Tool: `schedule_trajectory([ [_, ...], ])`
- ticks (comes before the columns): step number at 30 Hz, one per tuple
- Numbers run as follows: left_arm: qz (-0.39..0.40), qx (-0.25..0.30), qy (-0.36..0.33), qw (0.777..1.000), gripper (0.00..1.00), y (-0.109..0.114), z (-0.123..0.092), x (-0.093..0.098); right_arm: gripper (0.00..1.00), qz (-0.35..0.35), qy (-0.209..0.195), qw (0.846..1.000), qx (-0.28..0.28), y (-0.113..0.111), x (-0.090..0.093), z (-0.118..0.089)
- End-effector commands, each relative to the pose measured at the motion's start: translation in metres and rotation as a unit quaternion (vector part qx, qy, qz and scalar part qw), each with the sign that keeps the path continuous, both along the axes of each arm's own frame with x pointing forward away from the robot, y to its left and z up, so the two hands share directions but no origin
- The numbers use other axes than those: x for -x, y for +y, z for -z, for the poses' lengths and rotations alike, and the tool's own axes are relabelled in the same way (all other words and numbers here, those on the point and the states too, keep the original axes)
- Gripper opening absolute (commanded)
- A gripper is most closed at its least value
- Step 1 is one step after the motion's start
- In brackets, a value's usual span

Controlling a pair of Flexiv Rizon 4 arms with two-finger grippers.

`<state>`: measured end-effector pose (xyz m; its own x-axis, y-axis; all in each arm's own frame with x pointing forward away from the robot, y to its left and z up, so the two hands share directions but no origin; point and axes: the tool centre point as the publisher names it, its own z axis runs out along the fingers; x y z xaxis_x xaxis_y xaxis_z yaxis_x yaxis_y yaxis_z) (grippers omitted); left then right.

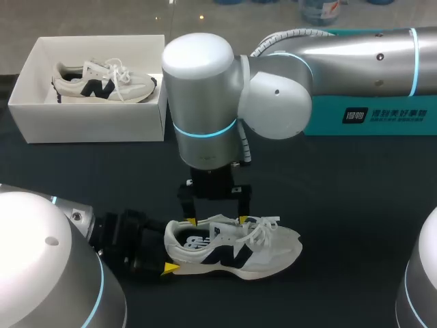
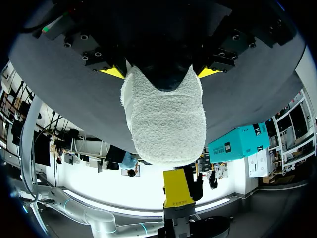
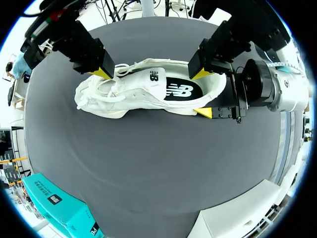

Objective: Take the shoe out of the shoebox, open the shoe tongue, remove and reinsert the insole, then place the shoe into the shoebox

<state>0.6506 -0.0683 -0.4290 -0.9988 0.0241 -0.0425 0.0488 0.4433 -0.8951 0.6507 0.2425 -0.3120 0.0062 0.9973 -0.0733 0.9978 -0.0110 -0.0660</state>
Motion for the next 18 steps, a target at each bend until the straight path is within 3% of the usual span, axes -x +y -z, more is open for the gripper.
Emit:
schedule_trajectory([
  [1, 0.000, -0.001, 0.001, 1.000, 0.00, 0.003, 0.007, -0.001, 1.00, 0.024, -0.006, 0.999, 0.030, 0.009, 0.008, -0.004],
  [18, 0.000, -0.001, 0.001, 1.000, 0.00, 0.003, 0.007, -0.001, 1.00, 0.046, 0.012, 0.998, 0.039, 0.014, 0.014, 0.034],
])
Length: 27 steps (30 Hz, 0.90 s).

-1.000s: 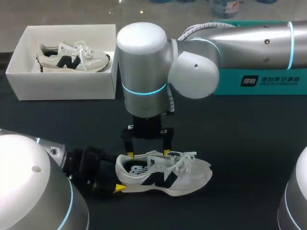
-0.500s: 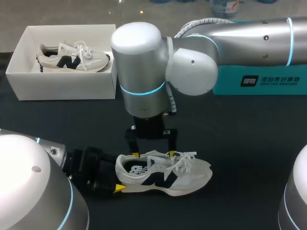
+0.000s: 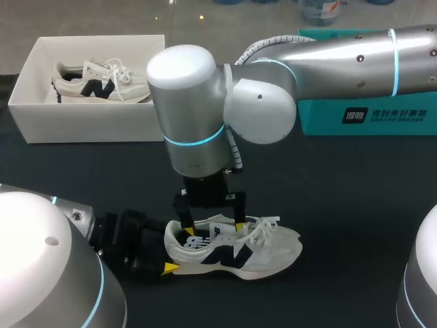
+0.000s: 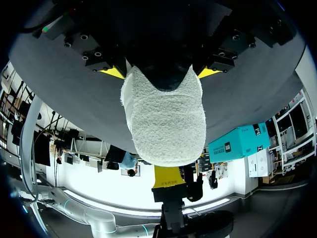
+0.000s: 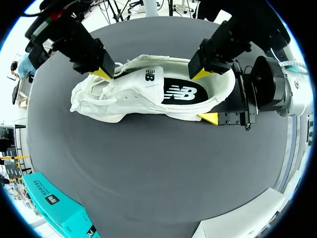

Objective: Take the shoe out of the shoebox, open the shoe tongue, remove and reinsert the insole, then place the shoe into the shoebox

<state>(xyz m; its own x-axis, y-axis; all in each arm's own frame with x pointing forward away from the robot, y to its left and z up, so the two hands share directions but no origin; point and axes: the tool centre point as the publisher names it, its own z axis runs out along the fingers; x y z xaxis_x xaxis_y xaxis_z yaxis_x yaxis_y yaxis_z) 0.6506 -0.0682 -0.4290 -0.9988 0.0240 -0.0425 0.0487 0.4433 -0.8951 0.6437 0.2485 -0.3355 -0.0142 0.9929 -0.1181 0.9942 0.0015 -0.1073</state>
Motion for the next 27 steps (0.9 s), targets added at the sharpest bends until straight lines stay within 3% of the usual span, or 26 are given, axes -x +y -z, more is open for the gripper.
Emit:
schedule_trajectory([
  [1, 0.000, -0.001, 0.001, 1.000, 0.00, 0.003, 0.007, -0.001, 1.00, 0.057, -0.010, 0.998, 0.022, 0.006, 0.008, 0.012],
  [14, 0.000, -0.001, 0.001, 1.000, 0.00, 0.003, 0.007, -0.001, 1.00, 0.082, -0.016, 0.996, 0.043, -0.009, 0.010, 0.027],
  [15, 0.000, -0.001, 0.001, 1.000, 0.00, 0.003, 0.007, -0.001, 0.88, 0.084, -0.016, 0.995, 0.045, -0.010, 0.010, 0.027],
  [16, 0.000, -0.001, 0.001, 1.000, 0.00, 0.003, 0.007, -0.001, 0.36, 0.089, -0.019, 0.995, 0.045, -0.011, 0.010, 0.027],
  [17, 0.000, -0.001, 0.001, 1.000, 0.00, 0.003, 0.007, -0.001, 0.12, 0.091, -0.021, 0.995, 0.047, -0.013, 0.010, 0.027],
  [18, 0.000, -0.001, 0.001, 1.000, 0.00, 0.003, 0.007, -0.001, 0.00, 0.091, -0.023, 0.994, 0.049, -0.014, 0.010, 0.025],
  [27, 0.000, -0.001, 0.001, 1.000, 0.00, 0.003, 0.007, -0.001, 0.00, 0.098, -0.040, 0.993, 0.059, -0.022, 0.008, 0.008],
])
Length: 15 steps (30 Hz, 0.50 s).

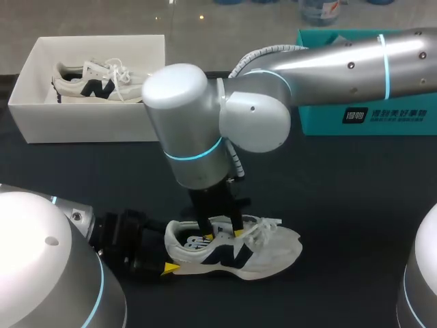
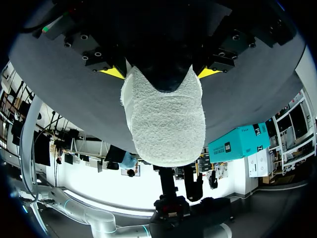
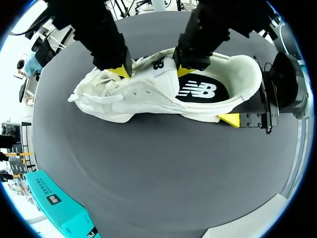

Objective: Take the shoe out of the shoebox, open the shoe tongue, remove and reinsert the insole, then place the shoe into the shoebox

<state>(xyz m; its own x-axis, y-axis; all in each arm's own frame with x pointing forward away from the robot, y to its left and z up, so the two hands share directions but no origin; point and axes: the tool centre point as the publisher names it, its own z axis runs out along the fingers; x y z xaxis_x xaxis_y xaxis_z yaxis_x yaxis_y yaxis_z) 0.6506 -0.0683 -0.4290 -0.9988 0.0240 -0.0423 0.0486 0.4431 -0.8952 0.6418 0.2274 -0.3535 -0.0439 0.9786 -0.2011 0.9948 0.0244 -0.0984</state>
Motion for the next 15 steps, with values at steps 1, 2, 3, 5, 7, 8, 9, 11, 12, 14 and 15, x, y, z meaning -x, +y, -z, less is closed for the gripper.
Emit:
schedule_trajectory([
  [1, 0.000, -0.001, 0.001, 1.000, 0.00, 0.003, 0.007, -0.001, 0.04, 0.113, -0.042, 0.993, 0.018, -0.002, 0.006, -0.013],
  [2, 0.000, -0.001, 0.001, 1.000, 0.00, 0.003, 0.007, -0.001, 0.10, 0.114, -0.045, 0.992, 0.022, -0.003, 0.007, -0.015],
  [3, 0.000, -0.001, 0.001, 1.000, 0.00, 0.003, 0.007, -0.001, 0.05, 0.115, -0.046, 0.992, 0.024, -0.004, 0.007, -0.018],
  [5, 0.000, -0.001, 0.001, 1.000, 0.00, 0.003, 0.007, -0.001, 0.00, 0.118, -0.049, 0.991, 0.025, -0.008, 0.009, -0.020],
  [7, 0.000, -0.001, 0.001, 1.000, 0.00, 0.003, 0.007, -0.001, 0.00, 0.125, -0.051, 0.990, 0.028, -0.013, 0.012, -0.023],
  [8, 0.000, -0.001, 0.001, 1.000, 0.00, 0.003, 0.007, -0.001, 0.00, 0.132, -0.054, 0.989, 0.027, -0.016, 0.014, -0.025],
  [9, 0.000, -0.001, 0.001, 1.000, 0.00, 0.003, 0.007, -0.001, 0.00, 0.139, -0.057, 0.988, 0.026, -0.021, 0.017, -0.027],
  [11, 0.000, -0.001, 0.001, 1.000, 0.00, 0.003, 0.007, -0.001, 0.00, 0.148, -0.060, 0.987, 0.029, -0.028, 0.021, -0.031],
  [12, 0.000, -0.001, 0.001, 1.000, 0.00, 0.003, 0.007, -0.001, 0.00, 0.152, -0.062, 0.986, 0.030, -0.031, 0.023, -0.034],
  [14, 0.000, -0.001, 0.001, 1.000, 0.00, 0.003, 0.007, -0.001, 0.00, 0.160, -0.066, 0.984, 0.035, -0.037, 0.026, -0.040],
  [15, 0.000, -0.001, 0.001, 1.000, 0.00, 0.003, 0.007, -0.001, 0.00, 0.163, -0.067, 0.984, 0.035, -0.039, 0.027, -0.042],
])
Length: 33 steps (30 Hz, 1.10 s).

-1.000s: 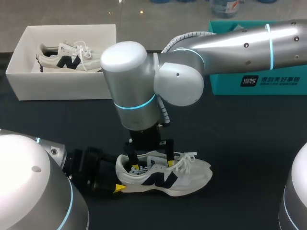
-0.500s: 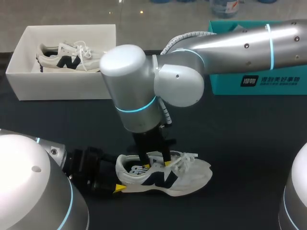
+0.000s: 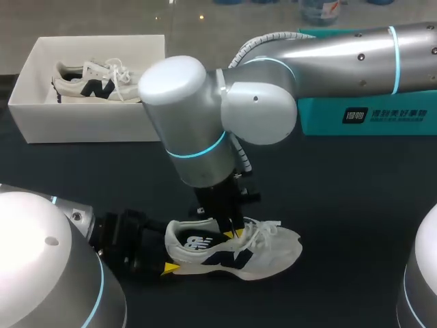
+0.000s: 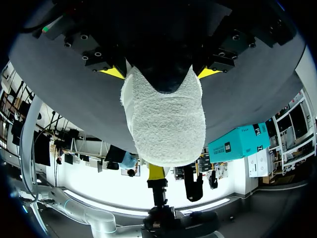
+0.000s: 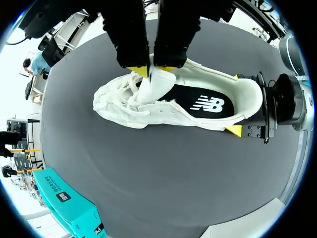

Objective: Take the shoe out of the shoebox, open the shoe tongue, remove and reinsert the insole, then place the shoe into the shoebox

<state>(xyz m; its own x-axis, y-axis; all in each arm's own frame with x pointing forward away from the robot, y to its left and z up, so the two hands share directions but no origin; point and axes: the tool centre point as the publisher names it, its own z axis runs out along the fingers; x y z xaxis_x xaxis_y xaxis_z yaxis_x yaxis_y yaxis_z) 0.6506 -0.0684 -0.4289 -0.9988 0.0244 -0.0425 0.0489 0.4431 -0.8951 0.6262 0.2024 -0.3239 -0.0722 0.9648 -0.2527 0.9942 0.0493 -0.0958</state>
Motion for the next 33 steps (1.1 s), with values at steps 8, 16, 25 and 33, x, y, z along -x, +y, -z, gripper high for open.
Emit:
schedule_trajectory([
  [8, 0.000, -0.001, 0.001, 1.000, 0.00, 0.003, 0.007, -0.001, 0.33, 0.165, -0.073, 0.984, 0.011, -0.011, 0.004, -0.021],
  [16, 0.000, -0.001, 0.001, 1.000, 0.00, 0.003, 0.007, -0.001, 0.42, 0.146, -0.075, 0.986, 0.016, 0.009, -0.012, -0.019],
  [25, 0.000, -0.001, 0.001, 1.000, 0.00, 0.003, 0.007, -0.001, 0.49, 0.133, -0.067, 0.989, 0.018, 0.023, -0.021, -0.009],
  [33, 0.000, -0.001, 0.001, 1.000, 0.00, 0.003, 0.007, -0.001, 0.71, 0.131, -0.062, 0.989, 0.029, 0.031, -0.020, -0.006],
])
